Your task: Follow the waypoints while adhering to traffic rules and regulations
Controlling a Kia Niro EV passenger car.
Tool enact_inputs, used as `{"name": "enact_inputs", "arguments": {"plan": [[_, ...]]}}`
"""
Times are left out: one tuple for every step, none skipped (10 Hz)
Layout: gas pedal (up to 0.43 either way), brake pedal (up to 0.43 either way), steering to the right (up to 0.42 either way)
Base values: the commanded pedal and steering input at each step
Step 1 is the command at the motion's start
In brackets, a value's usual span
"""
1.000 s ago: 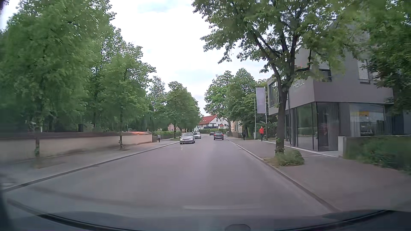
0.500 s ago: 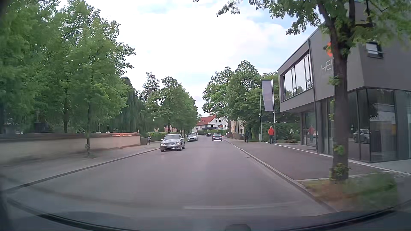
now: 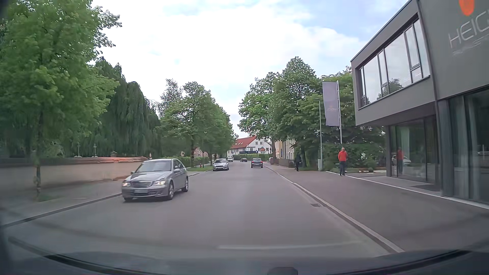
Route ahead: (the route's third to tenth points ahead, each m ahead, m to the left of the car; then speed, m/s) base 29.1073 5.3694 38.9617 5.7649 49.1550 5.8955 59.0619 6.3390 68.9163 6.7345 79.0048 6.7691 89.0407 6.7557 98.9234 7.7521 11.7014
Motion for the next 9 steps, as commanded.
{"name": "enact_inputs", "arguments": {"plan": [[0.138, 0.0, -0.003], [0.138, 0.0, -0.004], [0.138, 0.0, -0.004], [0.138, 0.0, -0.004], [0.15, 0.0, -0.004], [0.15, 0.0, -0.004], [0.15, 0.0, -0.004], [0.15, 0.0, -0.004], [0.15, 0.0, -0.004]]}}
